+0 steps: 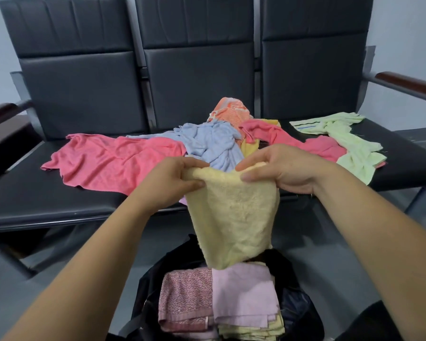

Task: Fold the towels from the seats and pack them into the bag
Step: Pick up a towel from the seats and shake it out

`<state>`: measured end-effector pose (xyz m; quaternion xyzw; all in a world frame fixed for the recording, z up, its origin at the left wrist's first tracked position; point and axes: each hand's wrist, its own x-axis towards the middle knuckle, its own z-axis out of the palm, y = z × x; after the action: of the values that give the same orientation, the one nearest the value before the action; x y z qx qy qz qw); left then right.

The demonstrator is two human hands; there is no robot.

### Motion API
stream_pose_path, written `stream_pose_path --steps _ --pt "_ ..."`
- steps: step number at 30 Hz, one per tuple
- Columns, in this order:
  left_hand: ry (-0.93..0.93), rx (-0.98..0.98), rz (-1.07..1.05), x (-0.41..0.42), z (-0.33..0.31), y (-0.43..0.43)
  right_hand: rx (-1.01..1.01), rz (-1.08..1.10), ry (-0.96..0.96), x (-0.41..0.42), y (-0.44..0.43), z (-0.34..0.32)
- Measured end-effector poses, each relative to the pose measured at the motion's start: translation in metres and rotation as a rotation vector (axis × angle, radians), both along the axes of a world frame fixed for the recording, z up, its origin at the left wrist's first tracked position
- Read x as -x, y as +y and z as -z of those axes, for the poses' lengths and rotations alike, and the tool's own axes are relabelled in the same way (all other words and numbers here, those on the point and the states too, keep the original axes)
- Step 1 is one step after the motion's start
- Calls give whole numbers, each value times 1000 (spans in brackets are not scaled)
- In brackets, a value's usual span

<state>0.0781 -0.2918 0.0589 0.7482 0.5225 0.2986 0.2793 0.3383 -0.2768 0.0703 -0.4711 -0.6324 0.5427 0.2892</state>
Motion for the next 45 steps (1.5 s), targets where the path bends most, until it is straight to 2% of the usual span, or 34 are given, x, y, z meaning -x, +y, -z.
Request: stream_pose_path --steps 3,5,7,9,13,15,16,17,19,21,23,25,28,30,33,35,37,39,40,42,44,45 --pt "10 9 -48 1 3 1 -209 -58 -451 0 1 0" --pt "5 74 -36 3 6 1 -299 7 -503 1 2 2" --pt "-67 118 -48 4 9 3 -335 60 -441 2 6 7" --pt "-234 173 -96 3 10 4 -295 75 -283 1 9 11" --pt "-592 287 -218 2 4 6 8 261 184 2 12 12" --pt "-763 370 -155 0 -1 4 109 313 323 4 13 10" --pt "-781 389 -103 2 -2 3 150 301 395 4 14 9" --pt "-719 374 -74 3 -3 2 179 255 456 4 13 7" --pt "-430 249 -82 9 -3 1 170 121 446 1 10 4" --pt "-145 84 -144 11 -2 1 6 38 129 0 8 3" --pt "1 -42 -139 11 1 3 -229 79 -245 3 7 4" --pt "0 -58 -114 10 3 3 -351 125 -326 7 8 7" --pt "-106 13 -117 11 6 6 -318 128 -179 5 13 15" --pt "-288 95 -131 11 7 7 -236 163 -40 4 15 19" --pt "-584 250 -172 12 7 8 -116 401 145 9 18 25" --pt "-677 311 -146 16 9 10 -5 471 288 15 17 26" --pt "-641 334 -101 22 12 12 101 389 415 18 14 25" --pt "-382 255 -123 26 16 12 122 251 414 16 11 24" --pt "-230 188 -140 27 17 12 95 205 335 14 11 24" --pt "-6 57 -173 29 19 13 -52 183 33 14 11 25" --pt "122 -44 -193 32 21 12 -223 199 -285 19 9 26" --pt "157 -77 -196 33 22 12 -292 204 -383 22 7 27"
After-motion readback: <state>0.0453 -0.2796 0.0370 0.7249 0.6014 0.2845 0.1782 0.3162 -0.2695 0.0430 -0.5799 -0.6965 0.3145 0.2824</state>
